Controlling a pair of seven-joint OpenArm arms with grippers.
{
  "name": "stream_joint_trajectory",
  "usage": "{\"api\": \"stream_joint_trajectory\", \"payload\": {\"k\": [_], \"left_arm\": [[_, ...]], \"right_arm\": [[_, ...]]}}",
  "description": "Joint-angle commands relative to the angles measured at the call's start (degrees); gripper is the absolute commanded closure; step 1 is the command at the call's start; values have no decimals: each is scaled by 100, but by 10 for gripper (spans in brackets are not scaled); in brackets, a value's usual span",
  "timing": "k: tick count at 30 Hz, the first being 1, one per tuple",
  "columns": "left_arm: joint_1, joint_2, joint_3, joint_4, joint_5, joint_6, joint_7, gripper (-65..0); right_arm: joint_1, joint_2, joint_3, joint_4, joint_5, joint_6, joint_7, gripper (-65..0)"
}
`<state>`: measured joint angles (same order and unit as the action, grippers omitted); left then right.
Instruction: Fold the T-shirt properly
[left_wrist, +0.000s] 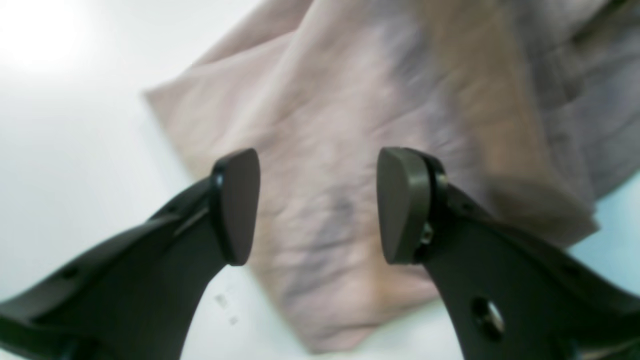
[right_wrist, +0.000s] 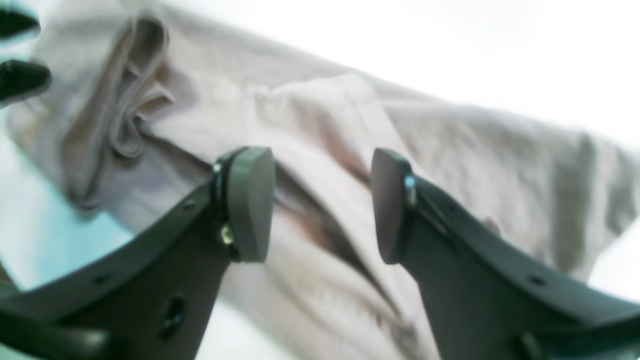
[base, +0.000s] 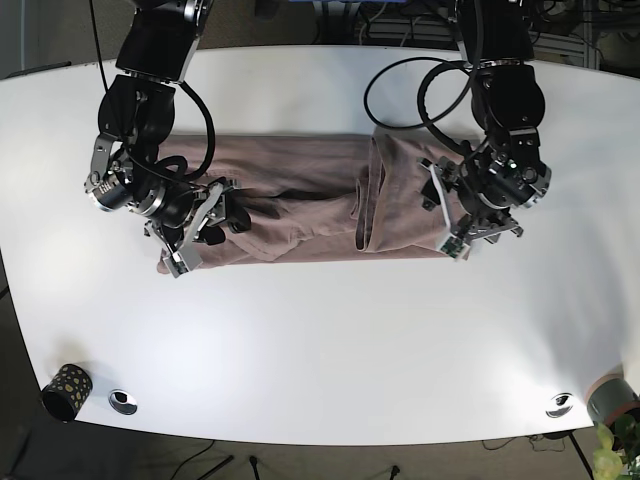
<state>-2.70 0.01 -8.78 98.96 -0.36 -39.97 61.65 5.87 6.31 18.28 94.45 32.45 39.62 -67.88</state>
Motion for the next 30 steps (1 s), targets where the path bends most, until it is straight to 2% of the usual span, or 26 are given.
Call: {"api": "stream_joint_trajectory", "payload": {"k": [1,3,6,11,15,20,30], "left_arm": [[-69,-190,-419,122,-100,-3,-68,-344],[-69,-287,-894,113,-285,-3,-68,-344],[-69,-401,-1562,87,-522,-3,-68,-344],[-69,-674,-2081,69,-575,-3,-68,-344],[-42,-823,-2221,69,-575,-3,-68,-344],[142,-823,-2424,95,-575,-3,-68,-344],[380,-779,-2432,87,-584,-3,-68,-344]], "right_arm": [[77,7,-66,89,558,38,-83,-300],[59,-20,-329,71,733,38,-153,-311],[15,-99,-1006,62,663,38,-135,-371],[226,-661,-1200,-307,100,38,-100,-447],[560,-1022,-1235,-914,-181,38,163,-445],[974,-1329,-1244,-1687,-242,38,304,-447],[1492,-1435,-1420,-2927,-225,38,963,-444]]}}
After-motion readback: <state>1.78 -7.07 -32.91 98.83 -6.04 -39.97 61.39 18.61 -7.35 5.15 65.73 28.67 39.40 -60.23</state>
